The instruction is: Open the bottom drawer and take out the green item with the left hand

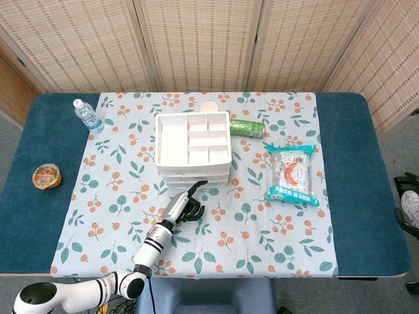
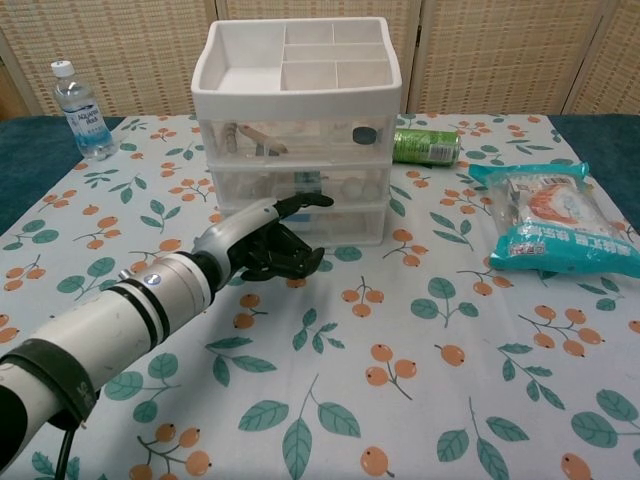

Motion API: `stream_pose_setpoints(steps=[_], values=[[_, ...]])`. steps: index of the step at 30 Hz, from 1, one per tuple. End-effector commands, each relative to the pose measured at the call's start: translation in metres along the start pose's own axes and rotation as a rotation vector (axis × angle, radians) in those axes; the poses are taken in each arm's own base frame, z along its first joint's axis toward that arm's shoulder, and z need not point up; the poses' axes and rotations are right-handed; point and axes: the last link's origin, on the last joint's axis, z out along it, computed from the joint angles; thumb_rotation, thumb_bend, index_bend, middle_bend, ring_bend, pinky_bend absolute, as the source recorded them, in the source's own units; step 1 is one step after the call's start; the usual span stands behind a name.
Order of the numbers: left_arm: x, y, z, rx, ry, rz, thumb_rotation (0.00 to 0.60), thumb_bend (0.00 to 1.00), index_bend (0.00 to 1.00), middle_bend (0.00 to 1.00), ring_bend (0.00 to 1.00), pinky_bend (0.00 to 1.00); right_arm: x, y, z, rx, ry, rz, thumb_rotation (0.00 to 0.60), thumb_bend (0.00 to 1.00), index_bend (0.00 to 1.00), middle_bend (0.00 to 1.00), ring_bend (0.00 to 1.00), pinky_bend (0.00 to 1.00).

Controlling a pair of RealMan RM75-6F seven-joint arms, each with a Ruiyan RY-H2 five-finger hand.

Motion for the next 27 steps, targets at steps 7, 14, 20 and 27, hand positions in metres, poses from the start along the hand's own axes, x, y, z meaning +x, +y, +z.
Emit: stream_pose_setpoints(steps=[7, 14, 20, 27], values=[[-0.0003, 0.0000, -0.0008, 0.003, -0.004, 0.004, 0.600, 0.51, 0.00, 0.88, 0.94, 1.00, -0.0010, 0.0011, -0.0002, -0.004, -0.003, 0.000, 0.600, 0.36, 0.13, 0.23, 0.22, 0.25], [0.0009, -0.0003, -0.0017, 0.006, -0.005, 0.011, 0.600, 0.51, 0.00, 0.88, 0.94, 1.00, -0.0018, 0.0023, -0.0001, -0.007, -0.005, 0.001, 0.600, 0.36, 0.13, 0.23, 0.22, 0.25], [0.0023, -0.0002, -0.0040, 0.006, 0.004, 0.012, 0.600, 0.51, 0.00, 0.88, 0.94, 1.00, -0.0032, 0.0025, 0.0004, -0.006, -0.007, 0.005, 0.600, 0.36, 0.13, 0.23, 0.22, 0.25], [0.0000, 0.0009, -0.0031, 0.010, -0.007, 0.000, 0.600, 0.51, 0.00, 0.88, 0.94, 1.00, -0.0036, 0.0036, -0.0004, -0.009, -0.008, 0.005, 0.600, 0.36, 0.13, 0.23, 0.22, 0.25]])
